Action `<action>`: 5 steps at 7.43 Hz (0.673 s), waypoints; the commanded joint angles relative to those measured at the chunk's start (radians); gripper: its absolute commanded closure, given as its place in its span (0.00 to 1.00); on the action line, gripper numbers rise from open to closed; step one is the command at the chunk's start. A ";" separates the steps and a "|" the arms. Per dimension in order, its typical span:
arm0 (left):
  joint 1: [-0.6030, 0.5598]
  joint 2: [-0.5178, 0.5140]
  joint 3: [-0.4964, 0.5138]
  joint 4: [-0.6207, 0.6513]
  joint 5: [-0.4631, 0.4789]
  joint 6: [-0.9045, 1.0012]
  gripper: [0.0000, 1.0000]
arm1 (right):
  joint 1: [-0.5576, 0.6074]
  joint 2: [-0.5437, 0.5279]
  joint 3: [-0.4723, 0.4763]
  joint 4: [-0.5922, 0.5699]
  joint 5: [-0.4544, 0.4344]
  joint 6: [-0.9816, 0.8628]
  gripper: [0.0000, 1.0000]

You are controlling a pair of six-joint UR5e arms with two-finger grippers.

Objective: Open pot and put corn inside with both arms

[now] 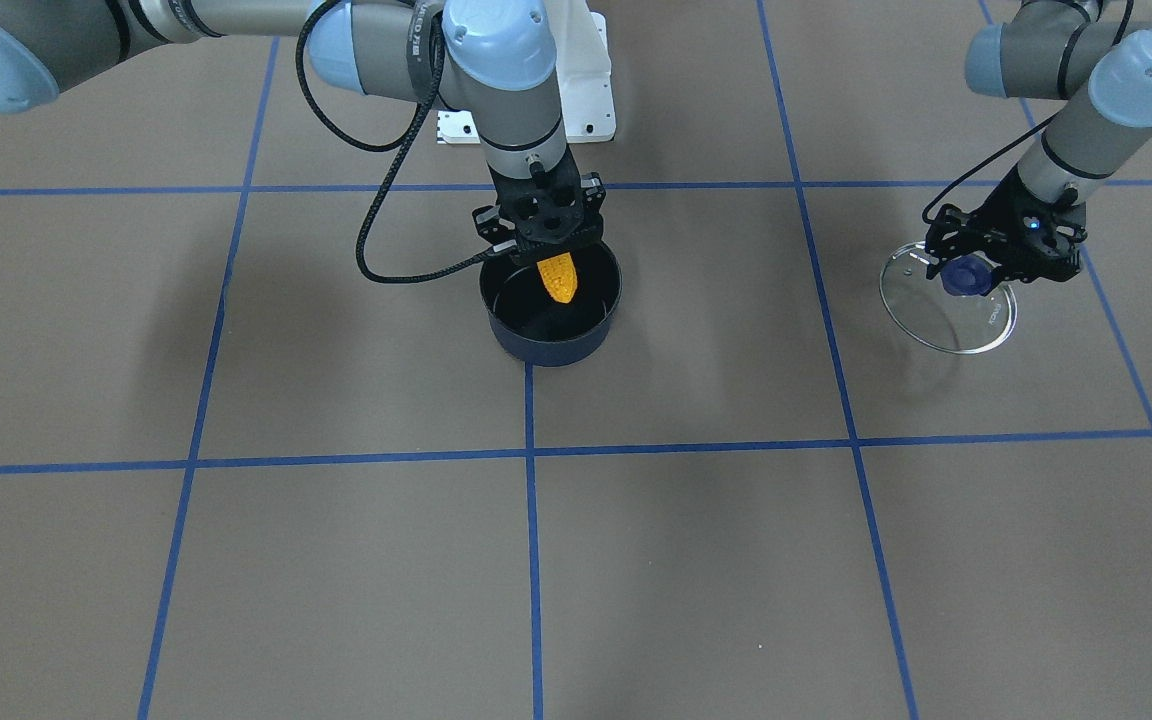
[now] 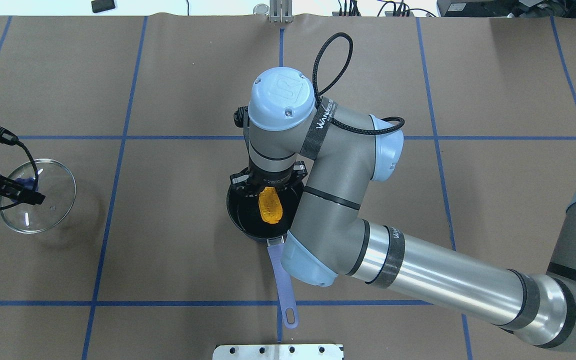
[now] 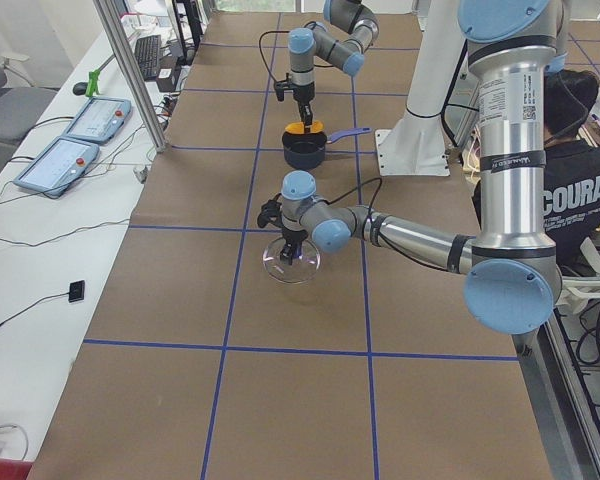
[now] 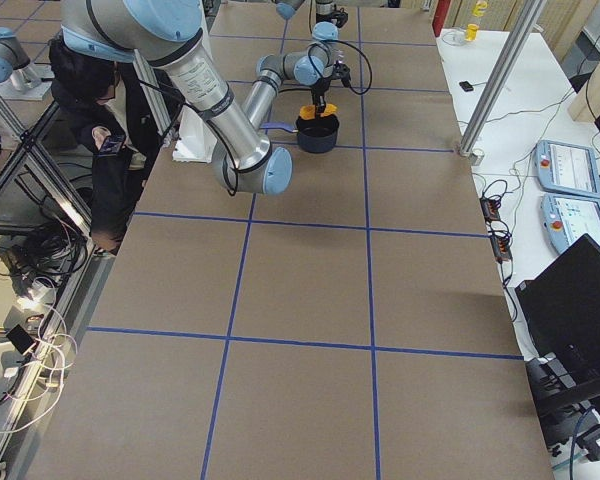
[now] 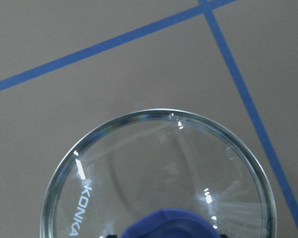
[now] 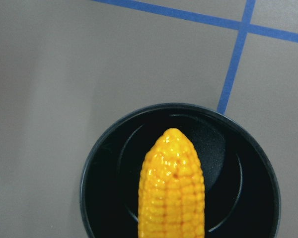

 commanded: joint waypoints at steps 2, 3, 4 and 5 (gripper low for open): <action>0.000 0.011 0.012 -0.024 0.000 0.000 0.37 | -0.001 0.017 -0.056 0.007 -0.021 -0.028 0.59; 0.000 0.011 0.009 -0.024 0.000 -0.001 0.37 | -0.001 0.033 -0.075 0.007 -0.021 -0.028 0.59; 0.000 0.011 0.010 -0.024 0.000 -0.001 0.37 | 0.001 0.047 -0.098 0.009 -0.022 -0.026 0.55; 0.000 0.011 0.010 -0.024 0.000 -0.001 0.37 | -0.004 0.048 -0.102 0.042 -0.074 -0.022 0.30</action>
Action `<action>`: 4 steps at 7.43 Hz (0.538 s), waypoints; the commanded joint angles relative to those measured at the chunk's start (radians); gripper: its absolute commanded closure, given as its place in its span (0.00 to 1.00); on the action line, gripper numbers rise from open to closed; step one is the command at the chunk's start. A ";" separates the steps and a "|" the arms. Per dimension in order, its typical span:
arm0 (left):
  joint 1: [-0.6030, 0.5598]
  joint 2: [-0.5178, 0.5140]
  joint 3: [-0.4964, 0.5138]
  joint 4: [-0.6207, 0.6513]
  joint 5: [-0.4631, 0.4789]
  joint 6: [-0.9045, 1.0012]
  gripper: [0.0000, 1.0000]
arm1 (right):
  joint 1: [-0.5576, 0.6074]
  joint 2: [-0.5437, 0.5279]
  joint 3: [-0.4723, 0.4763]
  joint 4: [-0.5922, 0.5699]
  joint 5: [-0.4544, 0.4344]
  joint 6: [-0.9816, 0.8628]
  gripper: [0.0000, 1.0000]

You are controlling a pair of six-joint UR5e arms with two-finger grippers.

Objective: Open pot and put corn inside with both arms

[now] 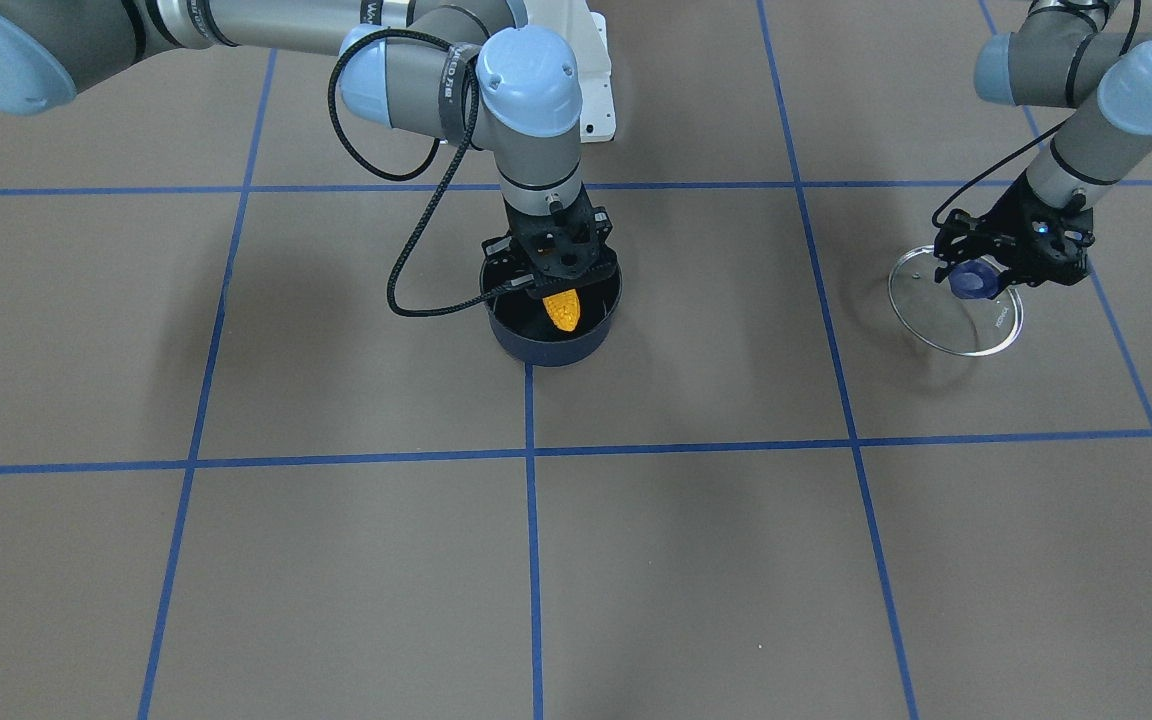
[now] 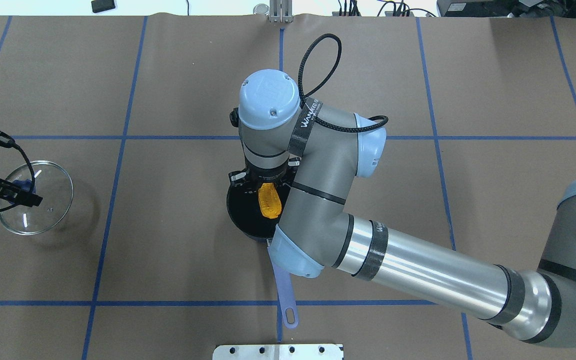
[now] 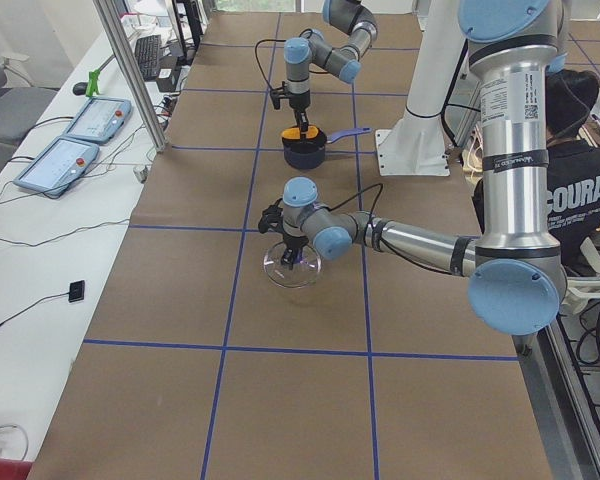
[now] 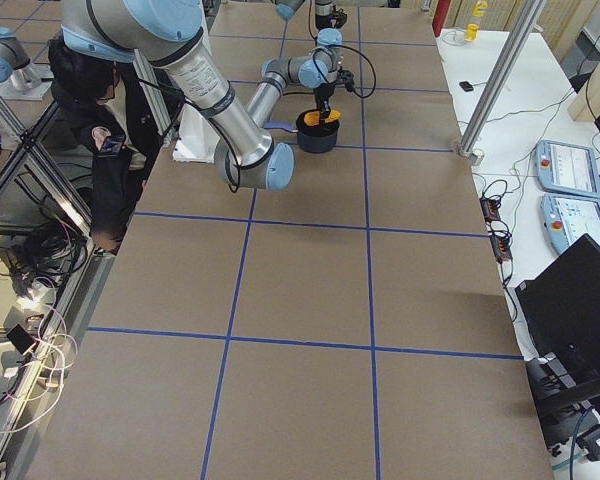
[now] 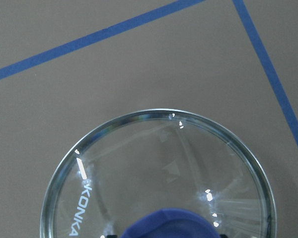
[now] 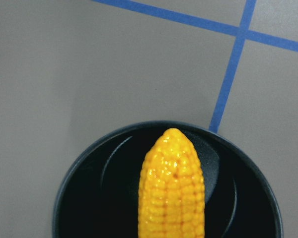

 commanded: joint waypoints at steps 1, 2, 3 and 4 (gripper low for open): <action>0.000 0.002 -0.003 0.000 0.000 0.000 0.36 | -0.007 0.005 -0.012 0.032 -0.080 0.004 0.00; 0.000 0.002 0.000 0.000 0.000 0.000 0.36 | -0.006 0.001 -0.006 0.032 -0.078 -0.005 0.00; 0.000 0.002 0.000 0.000 0.000 0.001 0.35 | 0.009 -0.019 0.029 0.029 -0.064 -0.034 0.00; 0.000 0.014 -0.002 0.000 0.000 0.001 0.35 | 0.058 -0.077 0.096 0.030 -0.003 -0.036 0.00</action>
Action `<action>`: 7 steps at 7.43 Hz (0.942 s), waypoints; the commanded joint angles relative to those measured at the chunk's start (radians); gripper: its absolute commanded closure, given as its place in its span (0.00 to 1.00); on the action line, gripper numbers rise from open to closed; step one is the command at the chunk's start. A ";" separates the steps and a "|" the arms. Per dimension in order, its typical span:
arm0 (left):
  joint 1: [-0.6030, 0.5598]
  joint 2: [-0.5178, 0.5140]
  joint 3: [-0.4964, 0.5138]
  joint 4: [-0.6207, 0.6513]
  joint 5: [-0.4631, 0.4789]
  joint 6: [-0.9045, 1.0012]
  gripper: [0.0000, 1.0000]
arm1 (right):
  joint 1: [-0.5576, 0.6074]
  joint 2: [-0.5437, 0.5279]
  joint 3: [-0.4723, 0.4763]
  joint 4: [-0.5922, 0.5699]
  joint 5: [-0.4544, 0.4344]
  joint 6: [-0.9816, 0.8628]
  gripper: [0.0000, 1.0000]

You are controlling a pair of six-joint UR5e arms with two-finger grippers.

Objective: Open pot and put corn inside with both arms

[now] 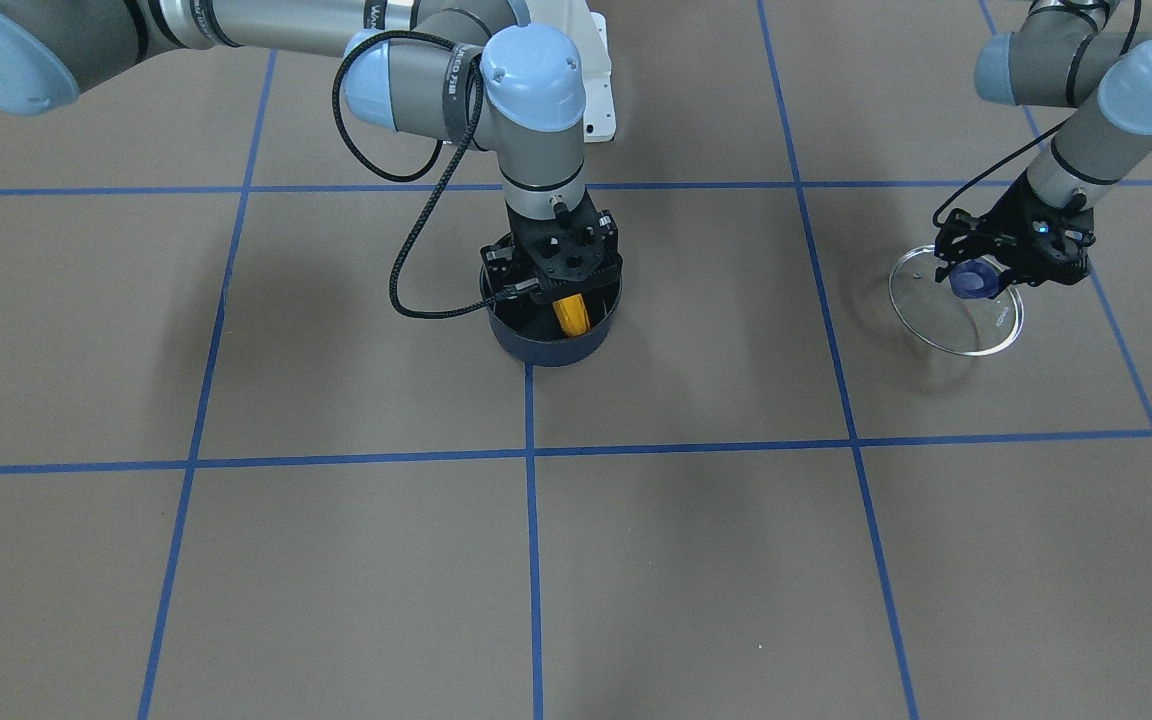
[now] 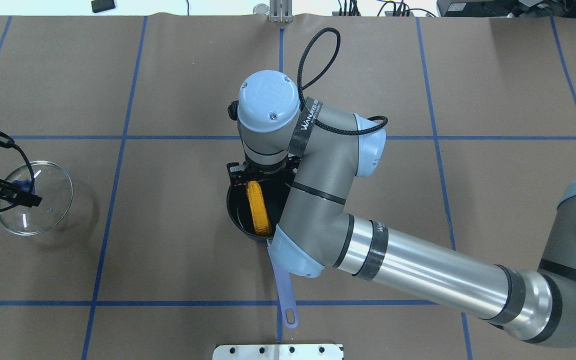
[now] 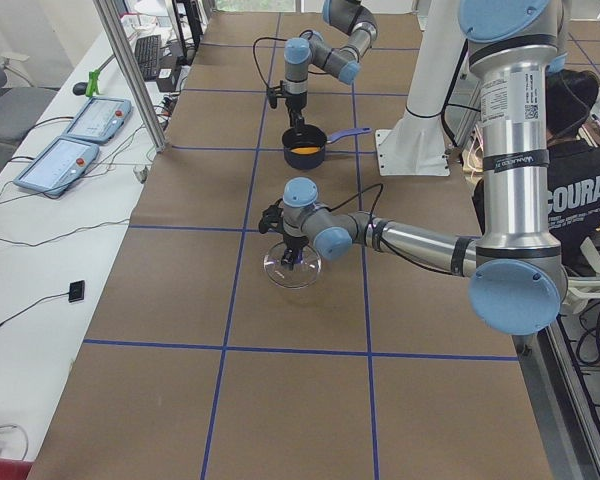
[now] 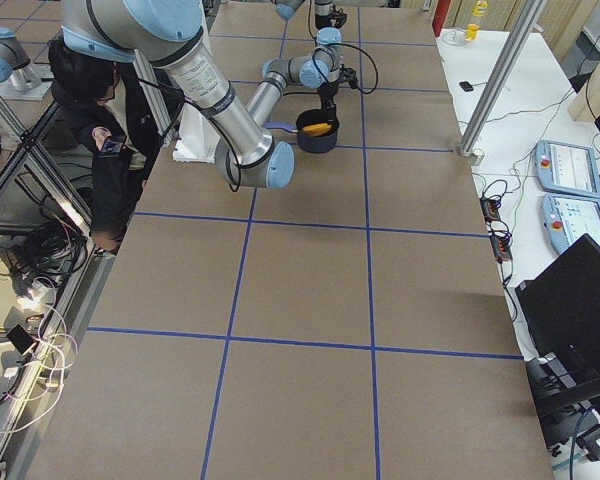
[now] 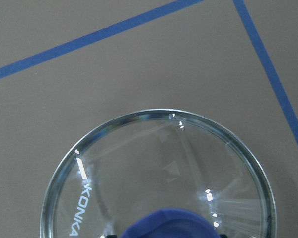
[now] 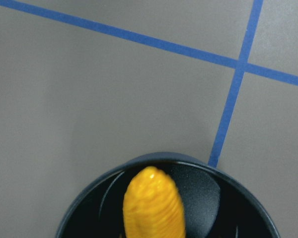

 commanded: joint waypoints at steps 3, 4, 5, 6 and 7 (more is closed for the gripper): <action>0.002 0.009 0.002 0.000 0.000 -0.001 0.35 | 0.280 -0.311 0.281 0.004 0.249 -0.153 0.00; 0.002 0.009 0.002 0.000 -0.005 -0.001 0.35 | 0.359 -0.364 0.284 0.005 0.313 -0.235 0.00; 0.002 0.009 0.004 0.000 -0.005 -0.001 0.35 | 0.449 -0.432 0.284 0.007 0.375 -0.344 0.00; 0.002 0.009 0.002 0.000 -0.005 -0.001 0.35 | 0.536 -0.492 0.278 0.007 0.435 -0.421 0.00; 0.002 0.007 0.002 0.000 -0.005 -0.001 0.35 | 0.596 -0.532 0.270 0.005 0.446 -0.469 0.00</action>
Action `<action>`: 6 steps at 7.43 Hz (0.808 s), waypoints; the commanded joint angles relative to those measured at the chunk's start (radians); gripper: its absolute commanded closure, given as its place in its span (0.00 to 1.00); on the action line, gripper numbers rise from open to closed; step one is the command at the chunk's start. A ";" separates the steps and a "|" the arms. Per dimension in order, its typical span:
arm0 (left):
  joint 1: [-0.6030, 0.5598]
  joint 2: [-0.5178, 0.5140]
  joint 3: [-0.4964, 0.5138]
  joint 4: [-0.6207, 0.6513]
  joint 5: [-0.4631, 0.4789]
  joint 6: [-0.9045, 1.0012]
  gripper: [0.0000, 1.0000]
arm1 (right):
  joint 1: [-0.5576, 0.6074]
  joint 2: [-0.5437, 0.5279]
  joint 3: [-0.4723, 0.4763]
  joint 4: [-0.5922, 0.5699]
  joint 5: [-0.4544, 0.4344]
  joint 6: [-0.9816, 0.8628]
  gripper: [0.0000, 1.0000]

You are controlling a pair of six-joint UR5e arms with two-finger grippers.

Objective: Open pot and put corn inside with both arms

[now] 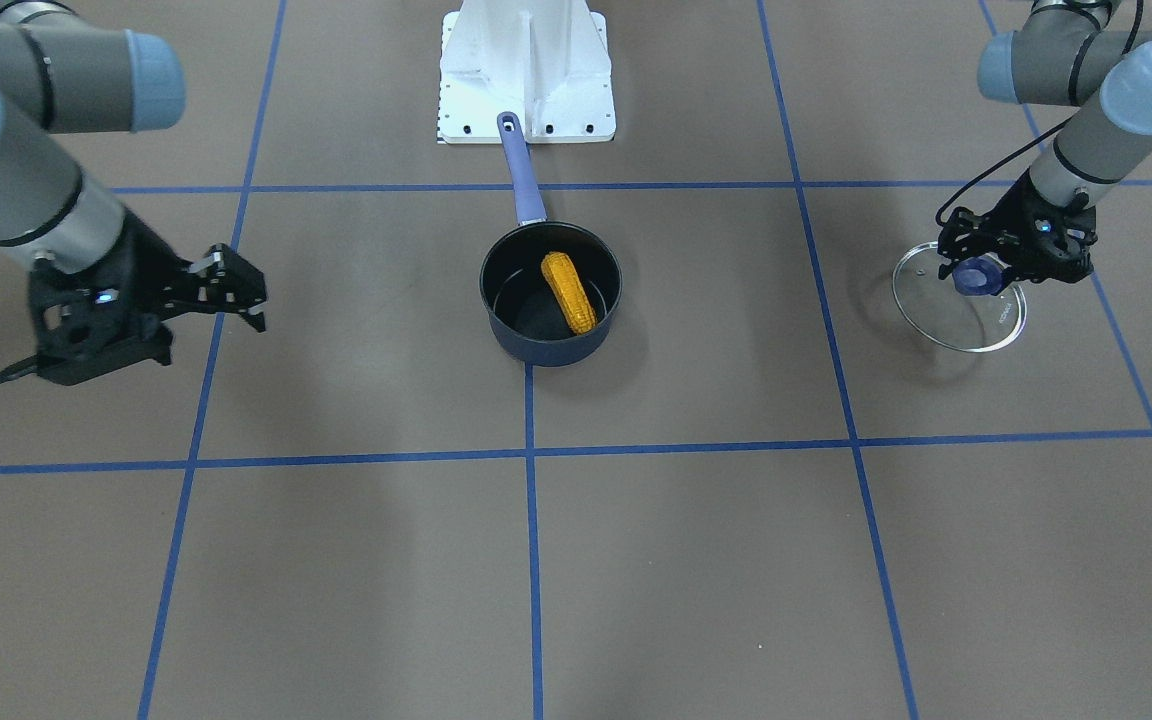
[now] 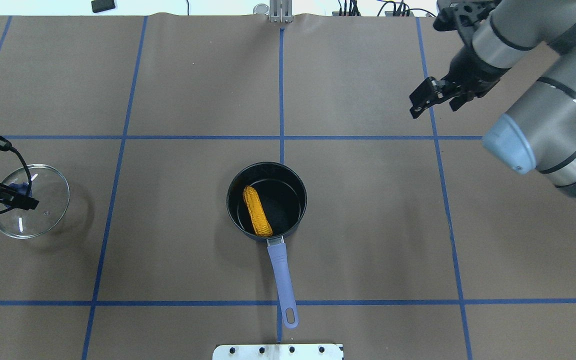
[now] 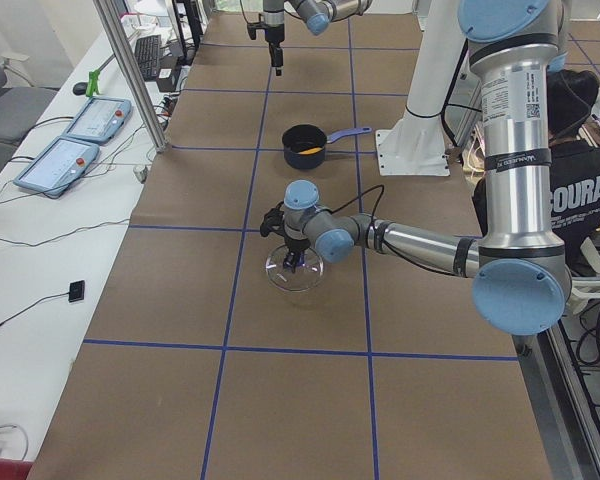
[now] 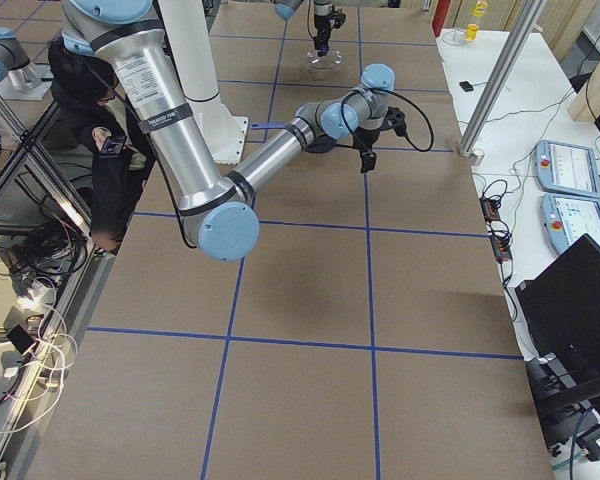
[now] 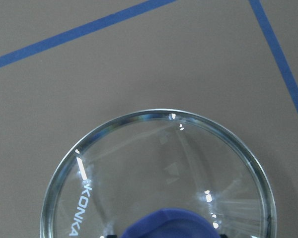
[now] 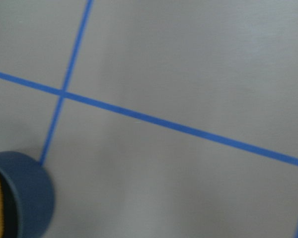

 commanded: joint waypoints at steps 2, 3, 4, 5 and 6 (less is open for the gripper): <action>0.005 -0.003 0.006 0.000 0.000 0.000 0.35 | 0.164 -0.162 -0.036 -0.002 0.056 -0.261 0.00; 0.011 -0.012 0.018 0.002 0.001 0.000 0.35 | 0.203 -0.176 -0.059 -0.001 0.094 -0.288 0.00; 0.012 -0.023 0.041 0.000 0.001 0.000 0.35 | 0.224 -0.213 -0.070 0.001 0.125 -0.329 0.00; 0.012 -0.047 0.062 0.000 0.001 0.000 0.35 | 0.250 -0.220 -0.083 -0.001 0.142 -0.387 0.00; 0.014 -0.049 0.064 0.000 0.001 0.000 0.35 | 0.255 -0.221 -0.090 -0.001 0.145 -0.391 0.00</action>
